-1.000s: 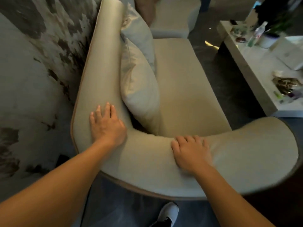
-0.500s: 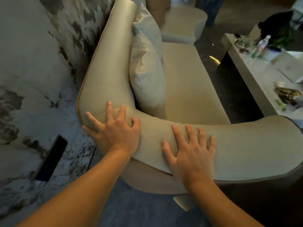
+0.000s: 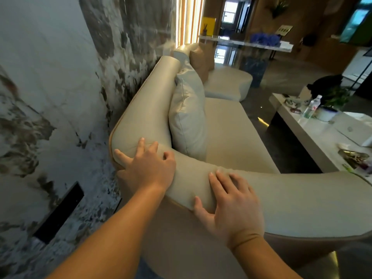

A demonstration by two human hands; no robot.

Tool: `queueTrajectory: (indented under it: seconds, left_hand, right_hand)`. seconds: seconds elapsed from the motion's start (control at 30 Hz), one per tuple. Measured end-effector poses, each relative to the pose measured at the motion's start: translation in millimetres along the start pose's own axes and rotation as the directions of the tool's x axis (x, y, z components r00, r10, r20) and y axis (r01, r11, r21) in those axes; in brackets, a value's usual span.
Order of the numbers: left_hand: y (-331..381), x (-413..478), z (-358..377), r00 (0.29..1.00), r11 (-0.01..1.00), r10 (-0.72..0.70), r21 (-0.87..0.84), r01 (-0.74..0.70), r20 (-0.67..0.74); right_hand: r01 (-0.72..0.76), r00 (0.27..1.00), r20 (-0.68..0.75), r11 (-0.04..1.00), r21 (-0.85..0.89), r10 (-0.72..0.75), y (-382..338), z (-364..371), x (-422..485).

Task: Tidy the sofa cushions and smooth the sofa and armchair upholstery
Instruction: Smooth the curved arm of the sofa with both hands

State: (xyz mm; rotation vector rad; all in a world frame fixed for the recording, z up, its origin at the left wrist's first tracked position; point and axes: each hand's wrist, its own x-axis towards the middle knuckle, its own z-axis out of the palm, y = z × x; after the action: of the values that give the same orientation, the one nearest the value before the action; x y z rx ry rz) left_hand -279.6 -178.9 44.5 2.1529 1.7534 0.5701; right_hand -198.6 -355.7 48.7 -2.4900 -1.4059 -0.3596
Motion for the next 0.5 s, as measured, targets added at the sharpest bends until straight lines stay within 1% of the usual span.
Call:
queueTrajectory:
  seconds: [0.2, 0.33, 0.5]
  left_hand:
    - [12.1, 22.7, 3.9, 1.0, 1.0, -0.002, 0.001, 0.002, 0.0]
    - [18.6, 58.5, 18.6, 1.0, 1.0, 0.0, -0.01, 0.0, -0.005]
    - [32.5, 106.9, 36.3, 0.999, 1.0, 0.027, 0.0, -0.027, -0.024]
  right_hand:
    - [0.006, 1.0, -0.002, 1.0, 0.003, -0.006, 1.1, 7.7, 30.4]
    - [0.005, 0.998, -0.058, 1.0, 0.025, -0.004, 2.7, 23.5, 64.3]
    - [-0.005, 0.998, -0.062, 1.0, 0.023, 0.007, 4.2, 41.0, 113.3]
